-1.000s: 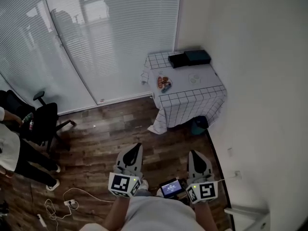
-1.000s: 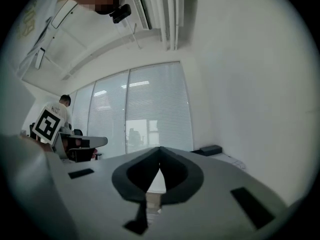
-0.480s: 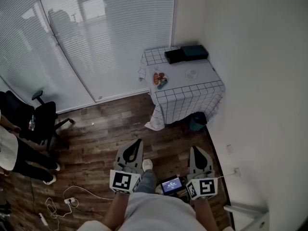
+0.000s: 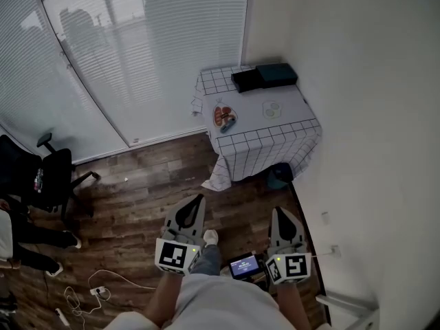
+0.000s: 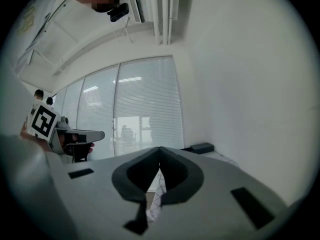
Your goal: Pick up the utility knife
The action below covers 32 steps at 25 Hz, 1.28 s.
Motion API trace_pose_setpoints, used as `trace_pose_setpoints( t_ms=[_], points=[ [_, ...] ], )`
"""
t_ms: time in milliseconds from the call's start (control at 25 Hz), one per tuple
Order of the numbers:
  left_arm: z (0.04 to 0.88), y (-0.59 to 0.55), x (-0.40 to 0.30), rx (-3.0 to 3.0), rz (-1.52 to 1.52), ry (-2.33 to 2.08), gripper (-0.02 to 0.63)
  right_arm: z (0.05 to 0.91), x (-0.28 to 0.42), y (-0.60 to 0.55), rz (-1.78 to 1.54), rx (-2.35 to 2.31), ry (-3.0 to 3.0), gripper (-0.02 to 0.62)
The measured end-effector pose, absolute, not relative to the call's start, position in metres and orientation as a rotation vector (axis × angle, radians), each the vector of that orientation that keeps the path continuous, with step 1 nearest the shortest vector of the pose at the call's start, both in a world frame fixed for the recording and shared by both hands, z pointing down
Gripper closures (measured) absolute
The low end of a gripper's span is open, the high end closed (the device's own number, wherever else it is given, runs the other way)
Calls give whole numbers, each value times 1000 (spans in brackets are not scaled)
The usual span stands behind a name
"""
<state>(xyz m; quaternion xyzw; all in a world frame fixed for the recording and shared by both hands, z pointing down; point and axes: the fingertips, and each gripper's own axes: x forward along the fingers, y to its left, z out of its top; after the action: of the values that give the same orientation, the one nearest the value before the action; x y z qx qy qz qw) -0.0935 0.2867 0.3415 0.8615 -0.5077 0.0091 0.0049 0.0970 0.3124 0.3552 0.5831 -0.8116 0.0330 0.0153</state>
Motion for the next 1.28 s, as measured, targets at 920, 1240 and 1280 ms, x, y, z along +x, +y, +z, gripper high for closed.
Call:
trace_pose_setpoints(
  t_ms=[920,1240,1280],
  points=[
    [357,108,-128,2698,35,-1451,598,361,66,151,79,1866,-2397,589],
    [358,83,-127,2701,2,-1419,598,362,70,124,99,1880,-2388,589],
    [361,79,-127,2698,6,-1425,598,363,70,119,102,1877,-2393,588]
  ],
)
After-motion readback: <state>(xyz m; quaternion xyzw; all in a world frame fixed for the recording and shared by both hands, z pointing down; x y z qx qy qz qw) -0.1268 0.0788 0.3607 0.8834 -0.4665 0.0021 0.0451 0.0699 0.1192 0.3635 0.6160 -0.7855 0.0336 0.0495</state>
